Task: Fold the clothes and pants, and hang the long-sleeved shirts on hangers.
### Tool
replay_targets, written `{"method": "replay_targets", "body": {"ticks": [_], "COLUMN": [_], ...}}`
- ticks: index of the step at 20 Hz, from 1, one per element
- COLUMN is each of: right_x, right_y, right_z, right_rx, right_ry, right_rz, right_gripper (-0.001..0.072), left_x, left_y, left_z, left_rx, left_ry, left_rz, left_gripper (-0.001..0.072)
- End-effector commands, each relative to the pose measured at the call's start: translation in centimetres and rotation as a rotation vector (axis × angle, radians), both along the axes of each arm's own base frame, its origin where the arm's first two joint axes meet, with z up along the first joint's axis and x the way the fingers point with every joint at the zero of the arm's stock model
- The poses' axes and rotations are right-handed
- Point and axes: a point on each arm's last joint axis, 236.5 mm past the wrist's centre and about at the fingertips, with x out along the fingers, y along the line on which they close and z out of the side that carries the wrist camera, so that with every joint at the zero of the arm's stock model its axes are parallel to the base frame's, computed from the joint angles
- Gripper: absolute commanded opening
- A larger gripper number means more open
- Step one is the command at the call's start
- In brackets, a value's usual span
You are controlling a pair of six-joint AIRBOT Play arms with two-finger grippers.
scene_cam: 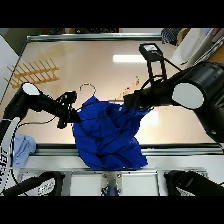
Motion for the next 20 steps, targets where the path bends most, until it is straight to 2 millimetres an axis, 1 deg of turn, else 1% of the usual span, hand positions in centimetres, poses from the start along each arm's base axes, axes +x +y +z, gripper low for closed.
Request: {"method": "replay_targets", "body": {"ticks": [1, 4, 6, 8, 10, 12, 16, 18, 19, 20], "right_x": [-0.5, 0.0, 0.2, 0.3, 0.5, 0.6, 0.7, 0.5, 0.5, 0.4], "right_y": [2.4, 4.7, 6.2, 7.4, 8.2, 8.4, 8.3, 8.1, 8.1, 8.0], "right_z": [0.7, 2.0, 2.4, 2.1, 1.4, 0.8, 0.7, 0.6, 0.7, 0.8], "right_rx": [0.048, 0.119, 0.175, 0.206, 0.214, 0.209, 0.187, 0.176, 0.177, 0.176], "right_ry": [-0.036, -0.102, -0.107, -0.093, -0.074, -0.062, -0.076, -0.075, -0.076, -0.077], "right_rz": [0.052, 0.084, 0.098, 0.109, 0.117, 0.117, 0.149, 0.156, 0.156, 0.157], "right_gripper": [0.0008, 0.0008, 0.0008, 0.0008, 0.0008, 0.0008, 0.0010, 0.0027, 0.0180, 0.0491], "left_x": [0.0, 0.0, 0.0, 0.0, 0.0, 0.0, 0.0, 0.0, 0.0, 0.0], "left_y": [0.0, 0.0, 0.0, 0.0, 0.0, 0.0, 0.0, 0.0, 0.0, 0.0], "left_z": [0.0, 0.0, 0.0, 0.0, 0.0, 0.0, 0.0, 0.0, 0.0, 0.0], "left_rx": [0.000, 0.000, 0.000, 0.000, 0.000, 0.000, 0.000, 0.000, 0.000, 0.000], "left_ry": [0.000, 0.000, 0.000, 0.000, 0.000, 0.001, 0.001, 0.002, 0.002, 0.002], "left_rz": [0.001, 0.001, 0.001, 0.001, 0.001, 0.001, 0.001, 0.000, -0.001, -0.001], "left_gripper": [0.0009, 0.0009, 0.0009, 0.0009, 0.0009, 0.0009, 0.0009, 0.0009, 0.0009, 0.0009]}}
